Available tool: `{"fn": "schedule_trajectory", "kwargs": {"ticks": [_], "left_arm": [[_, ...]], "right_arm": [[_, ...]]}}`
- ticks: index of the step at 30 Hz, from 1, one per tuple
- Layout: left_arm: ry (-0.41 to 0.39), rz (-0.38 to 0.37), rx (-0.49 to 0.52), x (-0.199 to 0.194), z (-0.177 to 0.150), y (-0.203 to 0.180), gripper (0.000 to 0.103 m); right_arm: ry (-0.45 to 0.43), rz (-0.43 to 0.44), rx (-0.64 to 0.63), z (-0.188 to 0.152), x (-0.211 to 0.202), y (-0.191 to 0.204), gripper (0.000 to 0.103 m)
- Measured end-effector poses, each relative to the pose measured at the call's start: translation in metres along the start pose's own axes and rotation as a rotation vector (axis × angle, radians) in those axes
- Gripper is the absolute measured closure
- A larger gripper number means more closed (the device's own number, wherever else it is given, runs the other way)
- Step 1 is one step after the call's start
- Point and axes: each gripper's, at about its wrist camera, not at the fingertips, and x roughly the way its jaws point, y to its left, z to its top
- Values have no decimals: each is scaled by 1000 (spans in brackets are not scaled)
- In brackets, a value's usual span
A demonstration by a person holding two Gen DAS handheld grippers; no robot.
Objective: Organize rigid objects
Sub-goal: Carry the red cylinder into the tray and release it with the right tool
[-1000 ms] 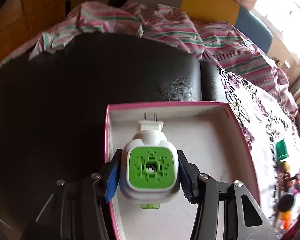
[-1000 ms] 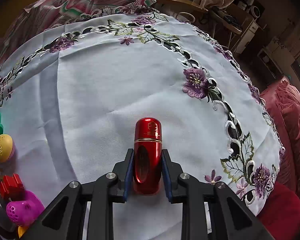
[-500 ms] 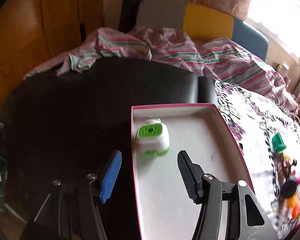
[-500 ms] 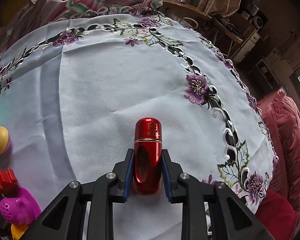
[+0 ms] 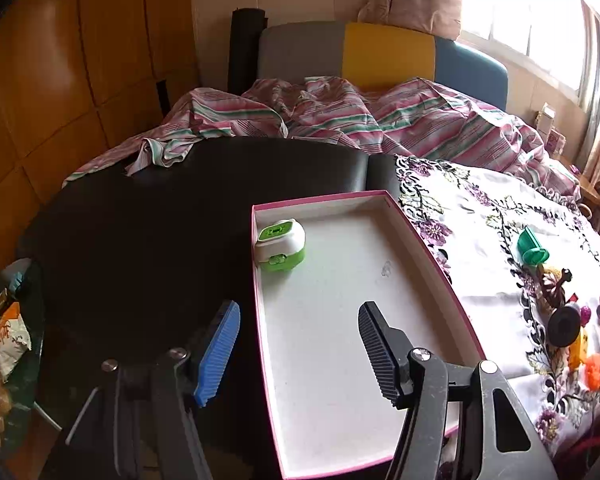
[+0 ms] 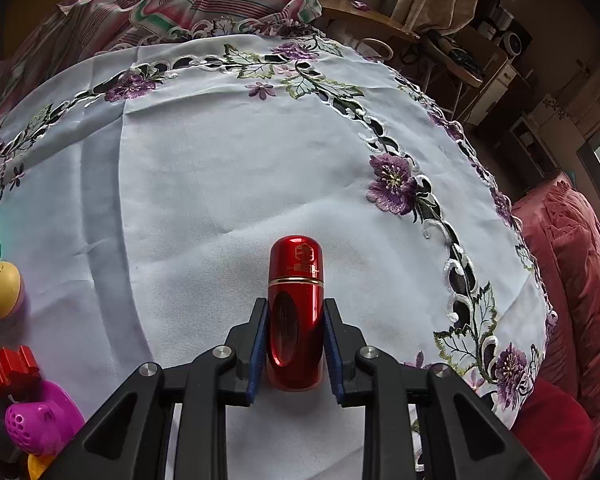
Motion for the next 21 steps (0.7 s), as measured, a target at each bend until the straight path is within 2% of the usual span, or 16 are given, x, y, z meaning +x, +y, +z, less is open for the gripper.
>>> {"fn": "schedule_trajectory", "kwargs": {"ticks": [8,14,21], "left_arm": [[-12,-8,8,-10,-4,-2,40],[-12,-2,12,-13,-7,-1,40],[-8,3,8,-14,-9,1,40]], "right_arm": [[-39,23,29,4,-7,-3,78],[-85,97,26,6,-16,2,78],[-71,109,0,4,-13,8,78]]}}
